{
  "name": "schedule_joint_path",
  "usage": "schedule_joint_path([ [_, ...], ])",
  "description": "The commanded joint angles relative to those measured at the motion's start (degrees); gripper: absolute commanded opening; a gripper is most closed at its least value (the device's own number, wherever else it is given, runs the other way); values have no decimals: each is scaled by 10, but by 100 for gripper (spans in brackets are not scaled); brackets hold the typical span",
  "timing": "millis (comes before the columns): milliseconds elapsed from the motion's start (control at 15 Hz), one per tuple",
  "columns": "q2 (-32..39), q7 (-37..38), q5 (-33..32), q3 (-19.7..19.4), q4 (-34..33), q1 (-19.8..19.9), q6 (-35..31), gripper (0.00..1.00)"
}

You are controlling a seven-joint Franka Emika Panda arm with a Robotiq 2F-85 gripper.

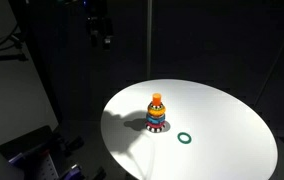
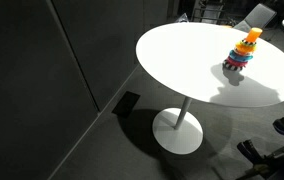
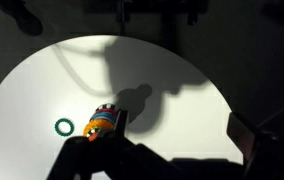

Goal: Pick up the dark green ring and put it on the ring holder

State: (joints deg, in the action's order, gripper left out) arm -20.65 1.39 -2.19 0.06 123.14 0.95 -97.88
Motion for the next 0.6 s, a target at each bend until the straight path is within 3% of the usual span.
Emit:
schedule_joint_path([
  [0, 0, 0, 0, -1, -1, -1, 1, 100],
  [533, 21, 3, -5, -8, -5, 6, -5, 100],
])
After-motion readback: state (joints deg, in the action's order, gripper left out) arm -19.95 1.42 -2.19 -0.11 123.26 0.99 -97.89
